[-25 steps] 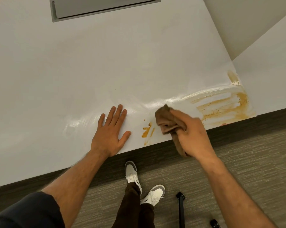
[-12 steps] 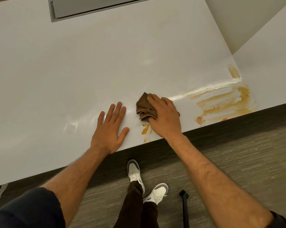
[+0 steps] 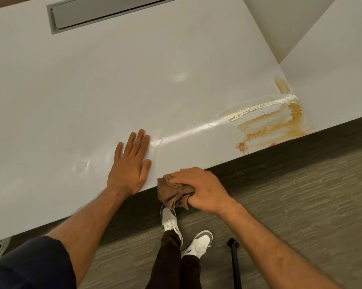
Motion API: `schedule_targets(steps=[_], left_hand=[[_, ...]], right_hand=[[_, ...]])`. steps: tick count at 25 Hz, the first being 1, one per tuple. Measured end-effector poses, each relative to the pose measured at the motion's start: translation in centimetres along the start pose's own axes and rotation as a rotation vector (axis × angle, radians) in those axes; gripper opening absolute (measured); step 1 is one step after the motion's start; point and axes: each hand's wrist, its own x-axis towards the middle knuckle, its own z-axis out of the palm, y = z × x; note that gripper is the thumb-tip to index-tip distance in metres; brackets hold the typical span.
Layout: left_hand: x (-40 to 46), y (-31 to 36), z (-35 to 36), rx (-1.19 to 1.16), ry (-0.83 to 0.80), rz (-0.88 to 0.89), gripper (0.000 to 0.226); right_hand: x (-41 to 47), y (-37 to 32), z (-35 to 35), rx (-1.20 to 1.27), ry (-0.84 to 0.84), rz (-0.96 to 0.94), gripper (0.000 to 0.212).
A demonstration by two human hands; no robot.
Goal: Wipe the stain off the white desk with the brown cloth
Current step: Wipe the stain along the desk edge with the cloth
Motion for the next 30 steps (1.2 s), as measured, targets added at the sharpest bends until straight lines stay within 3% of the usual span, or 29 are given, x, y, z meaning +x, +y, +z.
schedule_targets(steps=[4,7,9,12,14,18,22,25,30], left_hand=[[0.1,-0.4,0.8,0.026,0.027,0.002,0.068],[0.2,-0.6,1.2,0.025,0.032,-0.001,0.069],[0.1,-0.6,1.3,0.034,0.037,0.003,0.07],[0.1,-0.5,1.4,0.019,0.044,0.003,0.071],[0.1,-0.4,1.5,-0.004,0.059,-0.002,0.072],[0.0,-0.3,1.3,-0.092,0.107,-0.043,0.078],[0.0,0.0,0.8,-0.132,0.193,-0.082,0.085],[-0.2,0.0,0.7,-0.176,0.232,-0.088,0.084],[-0.6,-0.2,0.6,-0.363,0.294,-0.107,0.084]], right_hand=[[-4.3,1.2,-2.8,0.37,0.241,0.224,0.058],[-0.7,1.0,-6.7,0.385,0.484,0.268,0.056],[3.2,0.0,-7.6,0.309,0.559,0.24,0.05],[8.3,0.0,-5.0,-0.194,0.44,0.286,0.069],[10.5,0.3,-3.2,-0.453,0.448,0.302,0.077],[14.6,-0.4,-2.9,-0.567,0.416,0.18,0.082],[17.3,-1.8,-2.3,-0.612,0.228,-0.004,0.08],[16.0,-2.6,-0.6,-0.561,0.105,-0.189,0.075],[10.2,-1.9,1.2,-0.406,-0.03,-0.322,0.06]])
